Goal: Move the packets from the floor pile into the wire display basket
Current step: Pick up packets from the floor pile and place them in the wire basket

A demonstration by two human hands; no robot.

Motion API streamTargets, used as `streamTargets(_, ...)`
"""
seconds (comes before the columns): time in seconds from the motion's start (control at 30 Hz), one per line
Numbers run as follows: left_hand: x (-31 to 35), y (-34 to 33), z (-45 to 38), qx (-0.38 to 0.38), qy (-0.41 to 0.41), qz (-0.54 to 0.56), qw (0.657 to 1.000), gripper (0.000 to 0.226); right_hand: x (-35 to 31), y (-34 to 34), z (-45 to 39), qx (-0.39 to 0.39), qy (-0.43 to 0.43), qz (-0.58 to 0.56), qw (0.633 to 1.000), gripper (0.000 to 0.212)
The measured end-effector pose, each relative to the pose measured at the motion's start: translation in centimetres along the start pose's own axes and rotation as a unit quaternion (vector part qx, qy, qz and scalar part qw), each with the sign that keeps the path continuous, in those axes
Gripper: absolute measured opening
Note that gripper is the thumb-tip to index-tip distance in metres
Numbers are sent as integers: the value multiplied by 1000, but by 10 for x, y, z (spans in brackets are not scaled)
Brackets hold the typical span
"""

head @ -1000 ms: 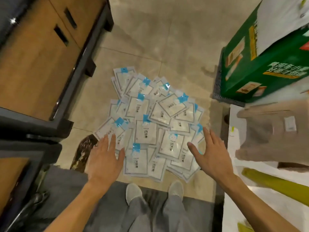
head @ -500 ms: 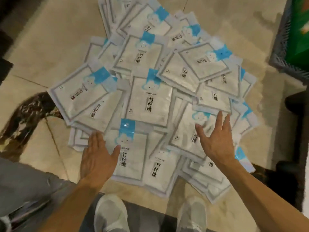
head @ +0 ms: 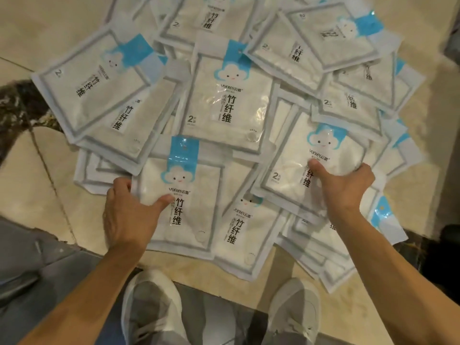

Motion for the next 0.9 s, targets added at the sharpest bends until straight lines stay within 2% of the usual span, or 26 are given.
streamTargets(0.1, 1, 3, 10, -52, 23, 68, 996, 61, -5, 9, 9, -2, -30, -77, 997, 60)
streamTargets(0.2, 4, -5, 25, -150, 41, 204, 967, 30, -3, 15, 23, -62, -94, -160, 981, 38)
streamTargets(0.33, 16, -2, 46, -223, 17, 260, 939, 20, -11, 24, 44, -146, -129, -186, 963, 35)
streamTargets(0.5, 35, 43, 57, -222, 1, 301, 928, 23, -56, 51, 59, -182, -149, -198, 952, 32)
streamTargets(0.6, 52, 86, 61, -220, 1, 319, 922, 25, -101, 64, 65, -224, -155, -225, 936, 40)
streamTargets(0.77, 91, 195, 72, -216, -2, 345, 913, 37, -215, 82, 82, -300, -162, -209, 917, 86)
streamTargets(0.83, 108, 246, 78, -216, -5, 364, 906, 41, -270, 87, 91, -324, -162, -207, 909, 90)
streamTargets(0.9, 124, 303, 85, -215, -17, 378, 900, 56, -330, 91, 106, -348, -149, -205, 903, 97)
Point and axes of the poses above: each hand's wrist, its own z-axis away from the middle knuckle, its own y-axis out of the back of the hand, x = y × z, the point moved 9 cm from there along -z, towards the middle knuckle, and after that the axes turned 15 degrees about -z, right-handed, at the moved point
